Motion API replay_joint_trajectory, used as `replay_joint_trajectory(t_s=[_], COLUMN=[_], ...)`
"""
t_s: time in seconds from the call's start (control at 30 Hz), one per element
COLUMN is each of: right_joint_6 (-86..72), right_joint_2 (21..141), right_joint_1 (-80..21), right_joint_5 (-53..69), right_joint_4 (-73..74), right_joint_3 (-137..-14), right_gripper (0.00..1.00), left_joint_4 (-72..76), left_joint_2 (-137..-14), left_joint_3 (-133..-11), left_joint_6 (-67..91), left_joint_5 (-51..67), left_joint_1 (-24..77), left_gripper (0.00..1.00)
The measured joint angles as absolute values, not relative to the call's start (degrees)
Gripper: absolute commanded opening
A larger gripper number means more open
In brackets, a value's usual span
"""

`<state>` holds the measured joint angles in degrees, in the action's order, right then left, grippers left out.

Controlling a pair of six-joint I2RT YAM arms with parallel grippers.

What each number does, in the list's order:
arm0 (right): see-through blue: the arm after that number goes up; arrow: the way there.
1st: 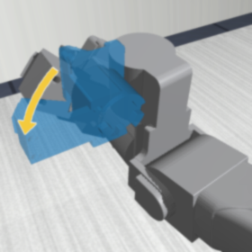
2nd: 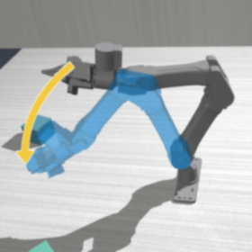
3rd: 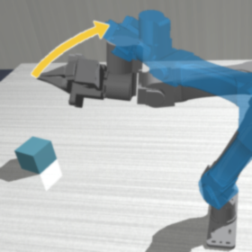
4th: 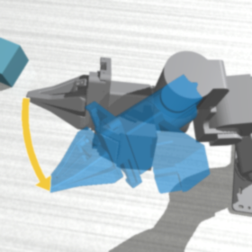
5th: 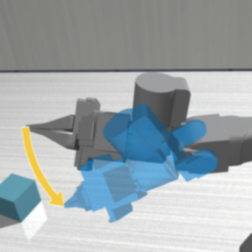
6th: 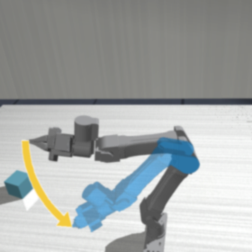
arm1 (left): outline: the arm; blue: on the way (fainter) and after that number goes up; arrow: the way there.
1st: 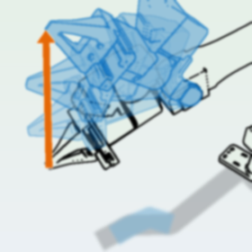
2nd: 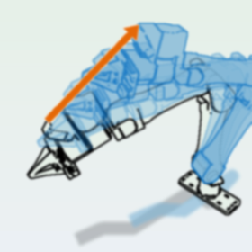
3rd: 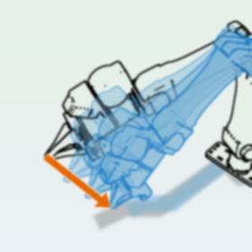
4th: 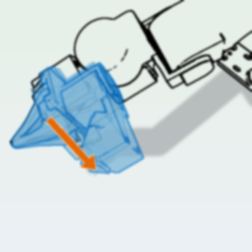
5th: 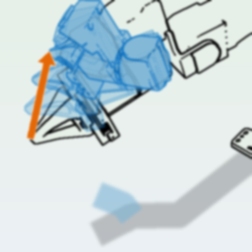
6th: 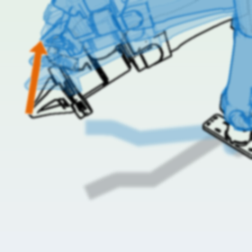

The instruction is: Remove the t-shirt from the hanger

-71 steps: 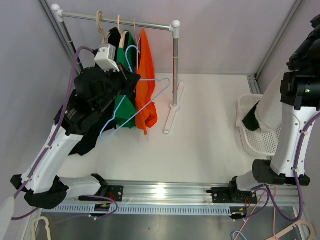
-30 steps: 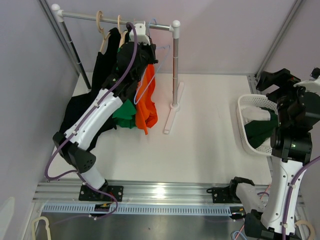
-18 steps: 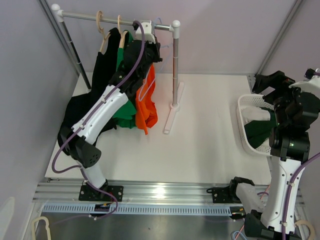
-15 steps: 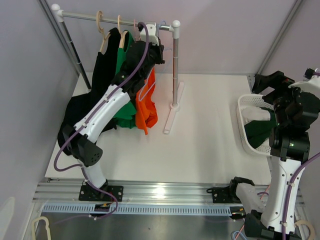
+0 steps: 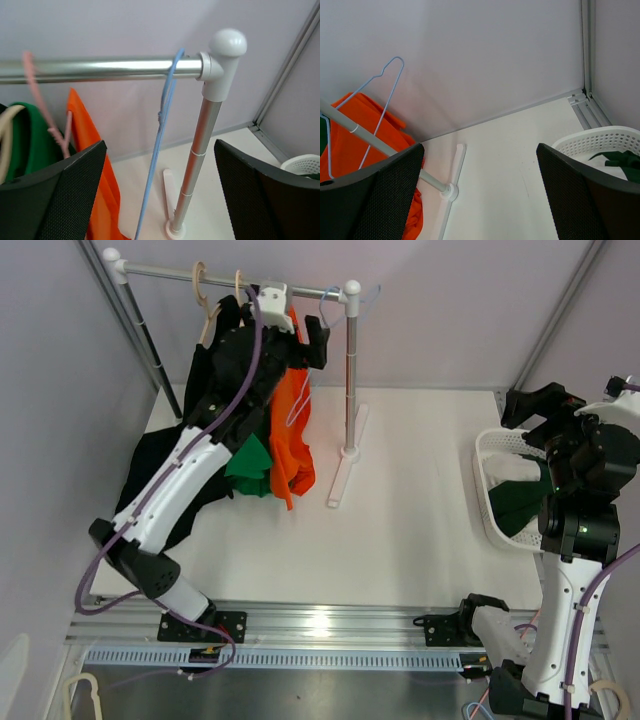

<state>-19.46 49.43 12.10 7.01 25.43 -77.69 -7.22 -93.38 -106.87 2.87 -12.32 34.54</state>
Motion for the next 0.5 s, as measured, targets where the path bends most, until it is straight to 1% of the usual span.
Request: replay_joint_trajectory(t_s=[0.07, 0.17, 0.2, 0.27, 0.5], right_joint_6=[-19.5, -19.5, -19.5, -19.5, -19.4], right_joint_2=[49.4, 49.4, 49.4, 49.4, 48.3], right_joint_1=[12.1, 12.1, 12.1, 12.1, 12.1], right_joint_5=[7.0, 7.1, 7.1, 7.2, 7.5], right_joint_4=[25.5, 25.5, 25.5, 25.7, 26.3], right_joint_3=[-77.7, -77.7, -77.7, -77.7, -77.7], right_gripper=[0.99, 1.0, 0.99, 0.99, 1.0], left_joint_4=[-6.8, -6.3, -6.0, -5.6, -7.7], left_joint_2=[-89.4, -86.7, -86.4, -86.4, -90.3], left_joint_3=[-105.1, -106.1, -106.8, -107.7, -108.2], left_joint_6=[2.4, 1.8, 1.5, 1.5, 3.2], left_joint_5=[-12.8, -13.9, -14.3, -14.2, -11.8], left_joint_1=[34.3, 33.6, 33.2, 32.1, 27.6], left_gripper=[0.93, 0.92, 0.87, 0.82, 0.81])
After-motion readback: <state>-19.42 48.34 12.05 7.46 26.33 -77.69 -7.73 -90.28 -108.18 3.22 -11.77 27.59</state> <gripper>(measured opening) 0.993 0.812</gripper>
